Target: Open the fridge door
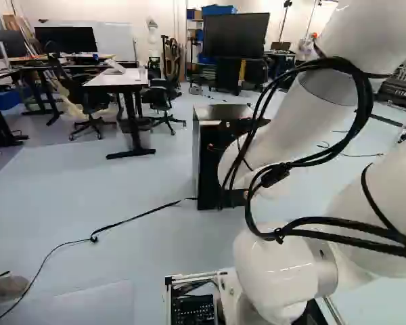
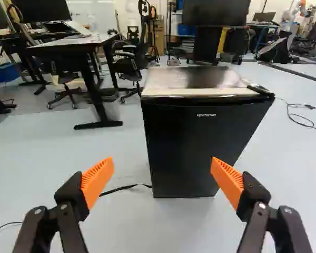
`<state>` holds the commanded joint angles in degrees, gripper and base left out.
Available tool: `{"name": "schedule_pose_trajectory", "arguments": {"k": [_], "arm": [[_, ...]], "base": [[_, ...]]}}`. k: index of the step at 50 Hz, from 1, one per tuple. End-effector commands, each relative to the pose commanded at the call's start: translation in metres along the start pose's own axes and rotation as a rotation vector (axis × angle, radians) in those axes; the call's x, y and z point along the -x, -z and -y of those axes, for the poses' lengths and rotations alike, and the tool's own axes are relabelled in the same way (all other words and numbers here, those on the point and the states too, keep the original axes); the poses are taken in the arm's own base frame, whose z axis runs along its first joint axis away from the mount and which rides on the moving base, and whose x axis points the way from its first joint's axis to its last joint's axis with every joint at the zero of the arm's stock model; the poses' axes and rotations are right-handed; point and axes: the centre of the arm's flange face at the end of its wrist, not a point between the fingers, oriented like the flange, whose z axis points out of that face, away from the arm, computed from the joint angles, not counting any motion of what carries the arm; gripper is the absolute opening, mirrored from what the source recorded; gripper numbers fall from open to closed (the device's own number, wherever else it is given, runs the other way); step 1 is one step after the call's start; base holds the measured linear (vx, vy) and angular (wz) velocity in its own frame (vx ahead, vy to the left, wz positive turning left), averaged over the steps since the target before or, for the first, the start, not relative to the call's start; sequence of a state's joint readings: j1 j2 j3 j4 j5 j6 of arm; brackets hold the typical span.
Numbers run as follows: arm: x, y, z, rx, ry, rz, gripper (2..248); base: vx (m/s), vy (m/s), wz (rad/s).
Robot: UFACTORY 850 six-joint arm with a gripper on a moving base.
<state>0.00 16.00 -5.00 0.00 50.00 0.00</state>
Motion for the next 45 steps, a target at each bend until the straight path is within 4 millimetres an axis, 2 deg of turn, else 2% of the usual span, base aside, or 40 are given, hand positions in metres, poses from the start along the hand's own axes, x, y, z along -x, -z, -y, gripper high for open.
{"name": "schedule_pose_trajectory", "arguments": {"k": [45], "arm": [[-0.016,-0.032,0.008,-0.012,-0.003,0.014,247]], "base": [[0.000,0.000,0.000]]}}
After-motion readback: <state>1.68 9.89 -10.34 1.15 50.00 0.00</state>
